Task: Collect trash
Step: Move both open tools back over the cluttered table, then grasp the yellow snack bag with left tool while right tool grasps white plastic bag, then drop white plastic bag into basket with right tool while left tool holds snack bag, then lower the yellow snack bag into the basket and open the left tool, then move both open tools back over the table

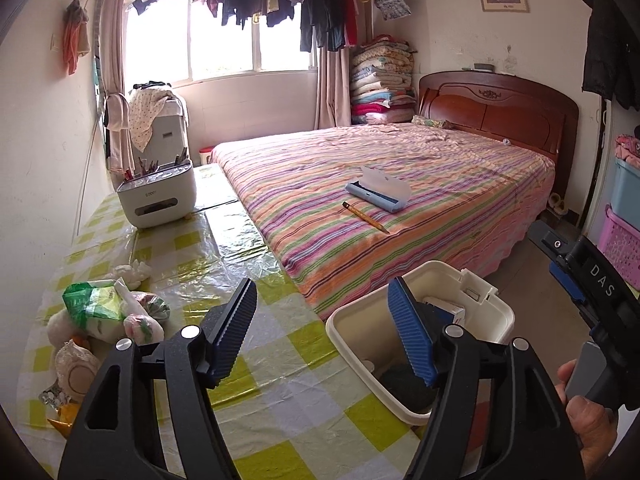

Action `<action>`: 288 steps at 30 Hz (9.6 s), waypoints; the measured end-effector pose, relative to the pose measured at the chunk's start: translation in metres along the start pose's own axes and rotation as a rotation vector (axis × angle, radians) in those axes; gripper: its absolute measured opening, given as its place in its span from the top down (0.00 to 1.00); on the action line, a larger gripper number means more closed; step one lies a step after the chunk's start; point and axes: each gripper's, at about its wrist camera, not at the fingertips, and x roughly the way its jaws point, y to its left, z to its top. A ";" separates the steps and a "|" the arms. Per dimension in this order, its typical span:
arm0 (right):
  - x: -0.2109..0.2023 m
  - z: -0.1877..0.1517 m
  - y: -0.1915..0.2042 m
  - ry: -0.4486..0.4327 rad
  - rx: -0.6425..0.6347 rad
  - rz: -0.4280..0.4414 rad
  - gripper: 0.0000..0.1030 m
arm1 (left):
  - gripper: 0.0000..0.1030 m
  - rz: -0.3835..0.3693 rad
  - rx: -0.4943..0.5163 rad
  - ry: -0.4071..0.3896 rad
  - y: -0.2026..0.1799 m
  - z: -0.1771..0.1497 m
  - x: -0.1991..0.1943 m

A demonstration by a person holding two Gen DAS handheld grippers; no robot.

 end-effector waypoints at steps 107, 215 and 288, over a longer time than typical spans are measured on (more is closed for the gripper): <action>0.186 -0.242 0.290 0.861 -0.874 0.525 0.65 | 0.58 0.207 -0.335 0.183 0.256 -0.120 -0.067; 0.036 -0.059 0.068 0.211 -0.341 0.092 0.45 | 0.57 0.005 -0.080 -0.005 0.062 -0.040 -0.033; 0.008 -0.030 0.027 0.049 -0.102 0.089 0.25 | 0.19 0.126 -0.033 -0.048 0.115 -0.047 -0.069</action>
